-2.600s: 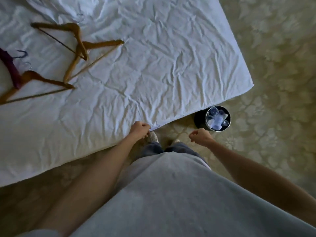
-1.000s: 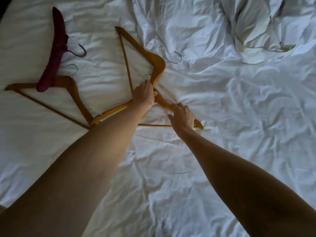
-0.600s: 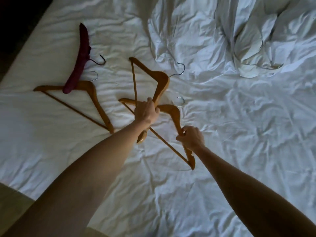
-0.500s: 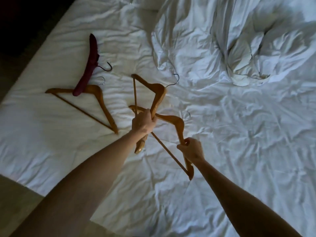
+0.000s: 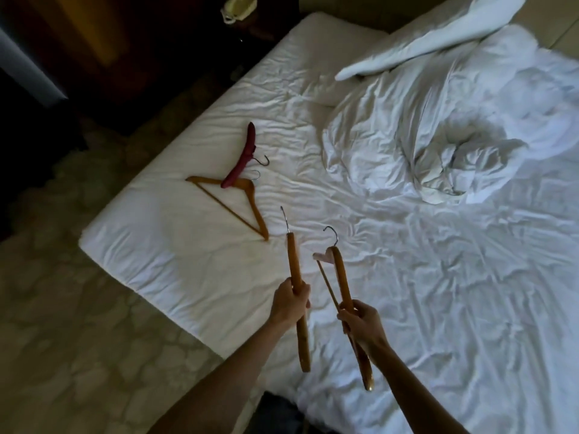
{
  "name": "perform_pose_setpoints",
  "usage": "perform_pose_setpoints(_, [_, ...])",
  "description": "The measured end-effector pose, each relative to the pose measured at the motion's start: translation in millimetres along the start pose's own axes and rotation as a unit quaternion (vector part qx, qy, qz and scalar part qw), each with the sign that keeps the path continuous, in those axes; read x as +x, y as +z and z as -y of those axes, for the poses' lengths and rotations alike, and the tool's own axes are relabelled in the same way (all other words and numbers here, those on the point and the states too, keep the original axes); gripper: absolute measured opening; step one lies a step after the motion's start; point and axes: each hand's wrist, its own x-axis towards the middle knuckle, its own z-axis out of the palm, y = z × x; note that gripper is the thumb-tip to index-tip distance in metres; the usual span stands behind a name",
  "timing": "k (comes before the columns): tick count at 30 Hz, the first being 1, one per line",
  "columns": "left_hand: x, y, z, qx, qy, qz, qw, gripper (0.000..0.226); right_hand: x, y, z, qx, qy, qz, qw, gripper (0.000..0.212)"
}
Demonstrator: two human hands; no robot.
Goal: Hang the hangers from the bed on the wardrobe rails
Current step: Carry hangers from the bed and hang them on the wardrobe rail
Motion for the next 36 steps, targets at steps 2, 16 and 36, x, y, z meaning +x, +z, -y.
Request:
perform_pose_setpoints(2, [-30.3, -5.7, 8.1, -0.020, 0.007, -0.018, 1.000, 0.020, -24.2, 9.8, 3.5, 0.000, -0.013, 0.007, 1.000, 0.008])
perform_pose_setpoints(16, [-210.4, -40.8, 92.1, -0.200, 0.016, -0.221, 0.954, 0.029, -155.3, 67.8, 5.3, -0.057, -0.162, 0.166, 0.971, 0.010])
perform_pose_setpoints(36, [-351.7, -217.9, 297.3, -0.302, -0.003, -0.426, 0.853, 0.025, -295.0, 355.3, 62.7, -0.224, -0.302, 0.416, 0.828, 0.016])
